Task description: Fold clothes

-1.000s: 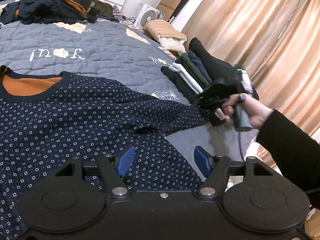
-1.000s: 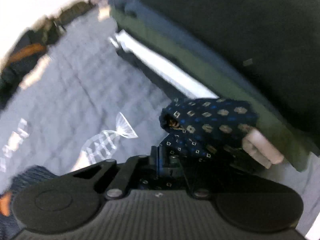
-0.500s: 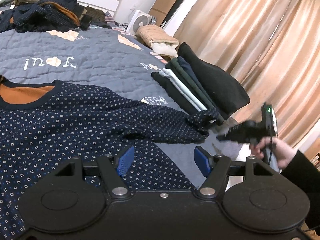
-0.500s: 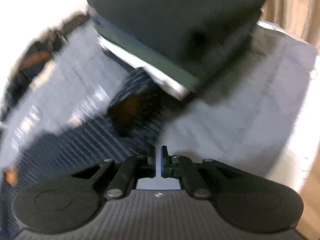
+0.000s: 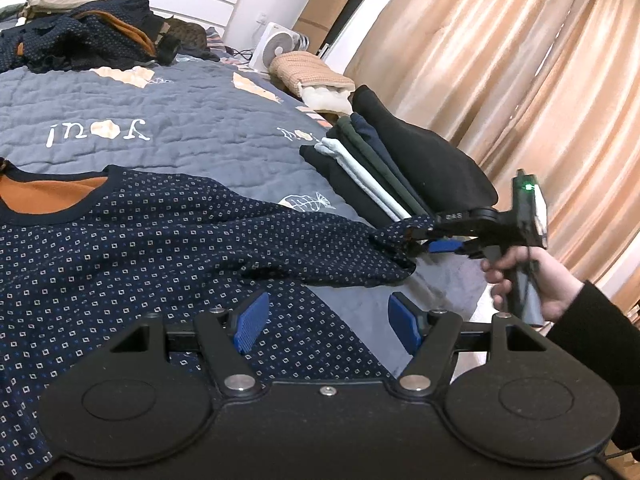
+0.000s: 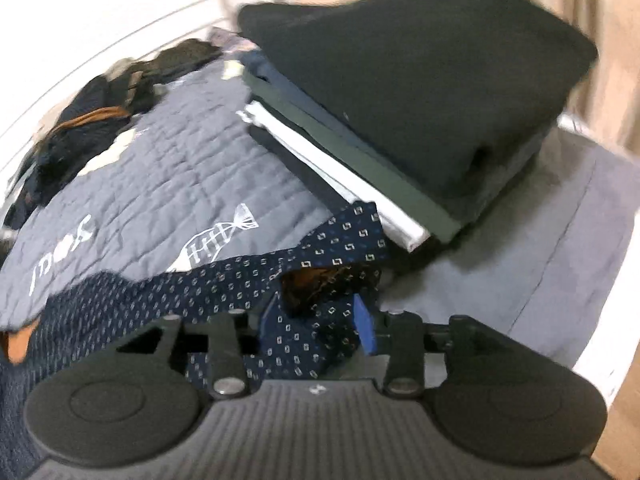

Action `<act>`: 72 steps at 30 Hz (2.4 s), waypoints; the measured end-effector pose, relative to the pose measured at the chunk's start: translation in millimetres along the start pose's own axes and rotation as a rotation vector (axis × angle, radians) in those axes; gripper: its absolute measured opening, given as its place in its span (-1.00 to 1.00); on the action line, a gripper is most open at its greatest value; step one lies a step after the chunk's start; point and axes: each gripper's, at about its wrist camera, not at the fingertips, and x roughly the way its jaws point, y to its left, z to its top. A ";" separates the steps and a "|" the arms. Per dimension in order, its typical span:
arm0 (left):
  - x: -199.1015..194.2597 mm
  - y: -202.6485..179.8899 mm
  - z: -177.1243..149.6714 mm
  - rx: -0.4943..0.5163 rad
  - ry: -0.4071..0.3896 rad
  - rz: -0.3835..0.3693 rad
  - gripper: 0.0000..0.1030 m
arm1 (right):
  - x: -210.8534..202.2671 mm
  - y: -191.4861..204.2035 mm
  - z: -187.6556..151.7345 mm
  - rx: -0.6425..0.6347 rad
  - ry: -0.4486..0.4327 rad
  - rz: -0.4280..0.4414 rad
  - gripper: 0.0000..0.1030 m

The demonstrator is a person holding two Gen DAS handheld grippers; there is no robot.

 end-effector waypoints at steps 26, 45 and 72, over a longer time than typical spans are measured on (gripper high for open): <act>4.0 -6.4 -2.9 0.020 0.015 -0.026 0.26 | -87.2 -57.1 39.6 -0.152 -0.145 -0.119 -0.94; -11.9 6.0 3.9 -0.015 -0.036 0.039 0.27 | -69.4 -8.6 0.5 -0.228 -0.121 0.039 -0.84; -57.2 194.8 80.4 0.150 0.043 0.659 0.27 | 100.2 247.7 -11.0 -0.721 0.061 0.432 -0.13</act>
